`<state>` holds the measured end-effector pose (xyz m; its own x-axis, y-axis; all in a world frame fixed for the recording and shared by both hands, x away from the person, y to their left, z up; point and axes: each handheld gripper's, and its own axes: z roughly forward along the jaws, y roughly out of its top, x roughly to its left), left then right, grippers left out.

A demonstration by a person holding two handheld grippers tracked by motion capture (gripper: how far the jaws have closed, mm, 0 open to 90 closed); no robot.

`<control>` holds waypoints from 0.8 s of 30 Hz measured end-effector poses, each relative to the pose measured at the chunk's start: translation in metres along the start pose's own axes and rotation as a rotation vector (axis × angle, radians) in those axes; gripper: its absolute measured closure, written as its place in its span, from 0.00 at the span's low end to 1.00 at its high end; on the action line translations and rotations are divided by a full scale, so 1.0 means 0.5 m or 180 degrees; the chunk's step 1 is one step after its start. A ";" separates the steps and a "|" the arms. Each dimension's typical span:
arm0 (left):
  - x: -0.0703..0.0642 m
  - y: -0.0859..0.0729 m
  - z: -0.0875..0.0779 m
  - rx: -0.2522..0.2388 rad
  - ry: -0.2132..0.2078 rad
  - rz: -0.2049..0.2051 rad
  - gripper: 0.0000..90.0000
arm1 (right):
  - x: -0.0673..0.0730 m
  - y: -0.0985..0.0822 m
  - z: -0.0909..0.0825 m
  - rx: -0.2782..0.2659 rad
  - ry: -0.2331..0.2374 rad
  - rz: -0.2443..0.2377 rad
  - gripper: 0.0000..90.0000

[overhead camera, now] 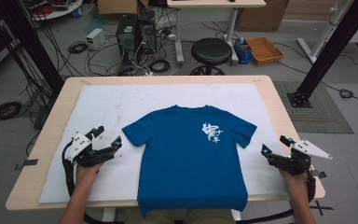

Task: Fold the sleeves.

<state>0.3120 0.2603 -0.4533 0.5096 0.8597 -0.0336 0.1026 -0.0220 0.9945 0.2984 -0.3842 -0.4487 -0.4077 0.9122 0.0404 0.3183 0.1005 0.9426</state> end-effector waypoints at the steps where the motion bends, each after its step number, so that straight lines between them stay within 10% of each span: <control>1: -0.001 0.000 0.000 0.0005 -0.0005 -0.0002 0.20 | 0.000 0.000 0.000 0.0000 0.0002 -0.0008 0.15; 18: -0.001 0.001 0.002 0.0029 0.0015 0.0007 0.20 | -0.001 0.002 0.005 0.0073 -0.0014 0.0024 0.15; 24: 0.000 0.002 0.004 0.0079 0.0049 -0.0009 0.20 | -0.006 0.009 0.023 0.0362 -0.0038 0.0105 0.16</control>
<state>0.3137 0.2593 -0.4527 0.4960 0.8676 -0.0346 0.1253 -0.0321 0.9916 0.3110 -0.3822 -0.4483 -0.3854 0.9204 0.0661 0.4266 0.1142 0.8972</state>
